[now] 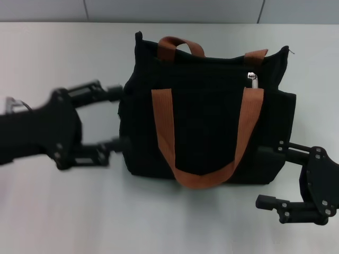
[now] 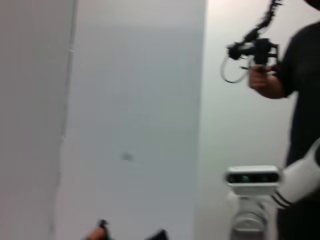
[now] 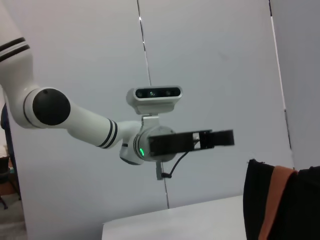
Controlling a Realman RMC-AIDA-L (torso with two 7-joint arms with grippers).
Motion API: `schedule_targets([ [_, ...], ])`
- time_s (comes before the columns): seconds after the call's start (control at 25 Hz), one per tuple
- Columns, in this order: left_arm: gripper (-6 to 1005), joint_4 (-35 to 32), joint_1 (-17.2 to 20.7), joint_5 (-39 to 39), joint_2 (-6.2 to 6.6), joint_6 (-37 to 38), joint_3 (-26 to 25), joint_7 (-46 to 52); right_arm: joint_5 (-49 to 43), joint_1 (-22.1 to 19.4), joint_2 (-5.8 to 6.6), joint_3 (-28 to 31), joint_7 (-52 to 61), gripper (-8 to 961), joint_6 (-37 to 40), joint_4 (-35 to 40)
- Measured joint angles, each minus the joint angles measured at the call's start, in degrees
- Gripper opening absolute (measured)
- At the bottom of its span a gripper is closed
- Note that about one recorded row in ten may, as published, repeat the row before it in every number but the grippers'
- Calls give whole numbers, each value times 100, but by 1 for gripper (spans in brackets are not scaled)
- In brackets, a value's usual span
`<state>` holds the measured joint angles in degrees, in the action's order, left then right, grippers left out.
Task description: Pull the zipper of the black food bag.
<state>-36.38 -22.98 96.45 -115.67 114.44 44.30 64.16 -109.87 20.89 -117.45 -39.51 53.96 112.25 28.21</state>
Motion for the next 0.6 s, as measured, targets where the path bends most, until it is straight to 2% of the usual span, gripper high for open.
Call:
schedule_targets([
  [0.16,834,92,16,22,-47,-29,295,-109,-196,10,0,-2,-32,816,5,0],
  [0.28,834,620,30,314,-60,-158,494,-517,-386,17,-24,-3,-49,816,-45,0],
  [0.36,834,620,30,314,-60,-158,494,-517,-501,20,-62,-4,-66,816,-130,-2],
  [0.44,834,1066,86,779,-37,-441,457,-999,-540,20,-76,-4,-77,816,-174,-13],
  [0.6,834,1156,201,1040,-40,-638,449,-1256,-593,19,-86,-4,-356,816,-364,-297],
])
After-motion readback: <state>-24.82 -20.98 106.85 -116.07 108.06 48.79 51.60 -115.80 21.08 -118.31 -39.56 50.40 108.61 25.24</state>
